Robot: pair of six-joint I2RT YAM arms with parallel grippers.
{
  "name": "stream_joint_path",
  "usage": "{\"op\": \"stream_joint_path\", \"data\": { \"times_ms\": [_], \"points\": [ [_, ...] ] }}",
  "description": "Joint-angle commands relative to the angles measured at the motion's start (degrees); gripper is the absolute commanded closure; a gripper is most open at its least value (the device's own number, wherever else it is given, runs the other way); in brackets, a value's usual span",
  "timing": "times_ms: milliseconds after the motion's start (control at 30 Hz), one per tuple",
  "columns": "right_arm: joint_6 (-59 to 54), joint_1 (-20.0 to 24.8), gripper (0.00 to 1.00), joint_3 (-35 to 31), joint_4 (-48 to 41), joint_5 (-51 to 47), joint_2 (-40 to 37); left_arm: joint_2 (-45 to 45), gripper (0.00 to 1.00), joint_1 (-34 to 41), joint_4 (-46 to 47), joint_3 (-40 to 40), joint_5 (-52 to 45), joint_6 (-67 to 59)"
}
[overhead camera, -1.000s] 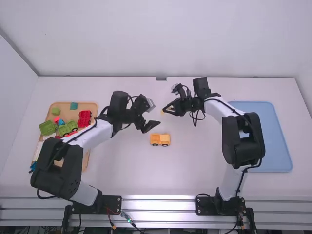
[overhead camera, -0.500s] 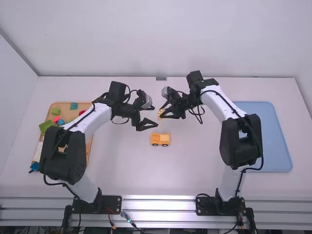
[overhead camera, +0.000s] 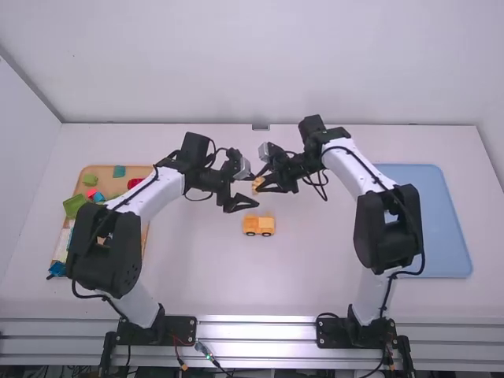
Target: Assemble lego blocks to make yellow taxi
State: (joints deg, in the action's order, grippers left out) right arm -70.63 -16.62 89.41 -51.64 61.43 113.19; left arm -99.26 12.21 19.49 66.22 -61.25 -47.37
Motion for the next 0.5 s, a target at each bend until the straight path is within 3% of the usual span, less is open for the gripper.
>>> {"op": "stream_joint_path", "data": {
  "times_ms": [0,67,133,200,400,467],
  "points": [
    [-0.3,0.0,0.86,1.7,-0.2,1.7,0.4,-0.3,0.22,0.1,-0.3,0.6,-0.7,0.0],
    [-0.3,0.0,0.86,1.7,-0.2,1.7,0.4,-0.3,0.24,0.1,-0.7,0.4,-0.9,0.0],
    [-0.3,0.1,0.85,1.7,-0.3,1.7,0.4,-0.3,0.37,0.1,-1.3,0.0,-0.8,0.0],
    [-0.3,0.1,0.85,1.7,-0.3,1.7,0.4,-0.3,0.4,0.1,-1.3,0.0,-0.7,0.2],
    [-0.3,-0.3,0.85,1.7,-0.1,1.6,0.4,-0.3,0.69,0.2,-1.3,0.0,-0.7,0.6],
    [-0.4,-0.5,0.85,1.7,0.0,1.6,0.4,-0.3,0.7,0.2,-1.3,0.0,-0.7,0.6]
  ]
}}
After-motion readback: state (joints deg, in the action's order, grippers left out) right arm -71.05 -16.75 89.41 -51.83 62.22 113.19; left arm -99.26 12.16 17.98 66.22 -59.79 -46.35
